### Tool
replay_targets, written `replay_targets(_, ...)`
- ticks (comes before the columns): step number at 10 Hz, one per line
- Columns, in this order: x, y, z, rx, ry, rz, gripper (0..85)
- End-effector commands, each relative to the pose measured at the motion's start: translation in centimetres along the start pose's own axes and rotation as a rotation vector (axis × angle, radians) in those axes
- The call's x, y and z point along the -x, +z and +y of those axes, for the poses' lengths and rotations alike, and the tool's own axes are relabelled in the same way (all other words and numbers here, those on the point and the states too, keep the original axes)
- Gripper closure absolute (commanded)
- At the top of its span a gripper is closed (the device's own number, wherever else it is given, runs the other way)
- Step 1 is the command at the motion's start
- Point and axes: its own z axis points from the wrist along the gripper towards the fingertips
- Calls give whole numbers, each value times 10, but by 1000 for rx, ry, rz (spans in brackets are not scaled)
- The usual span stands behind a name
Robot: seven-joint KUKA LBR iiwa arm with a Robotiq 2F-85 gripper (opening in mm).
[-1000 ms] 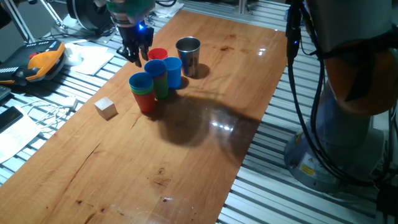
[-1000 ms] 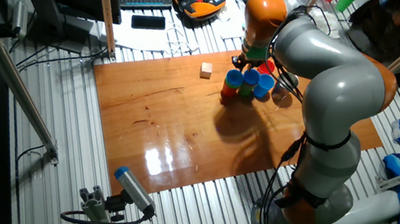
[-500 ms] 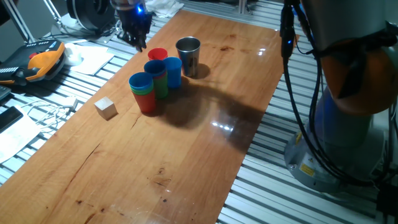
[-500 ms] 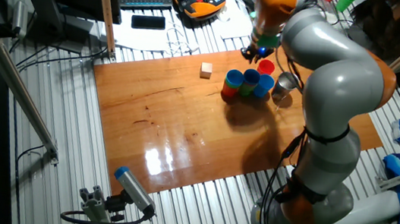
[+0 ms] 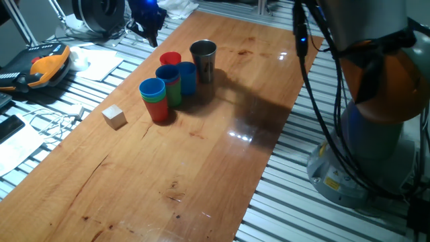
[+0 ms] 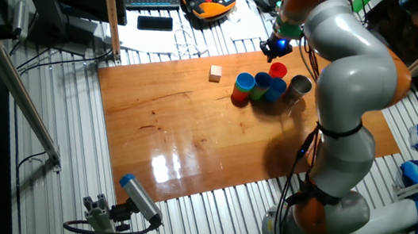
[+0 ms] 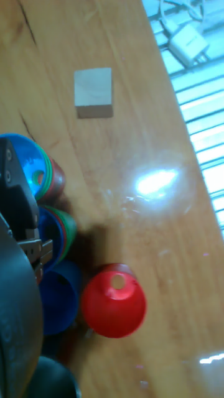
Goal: Stack the cups
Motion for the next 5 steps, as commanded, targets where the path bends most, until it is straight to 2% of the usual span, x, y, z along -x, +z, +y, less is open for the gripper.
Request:
replay_targets(1, 0, 0, 0, 25, 106, 34, 850)
replay_targets(2, 0, 0, 0, 39, 162, 42, 850)
replay_targets(3, 0, 0, 0, 37, 201, 44, 850)
replay_targets(4, 0, 0, 0, 30, 217, 45, 850)
replay_targets(5, 0, 0, 0, 10, 204, 38, 850)
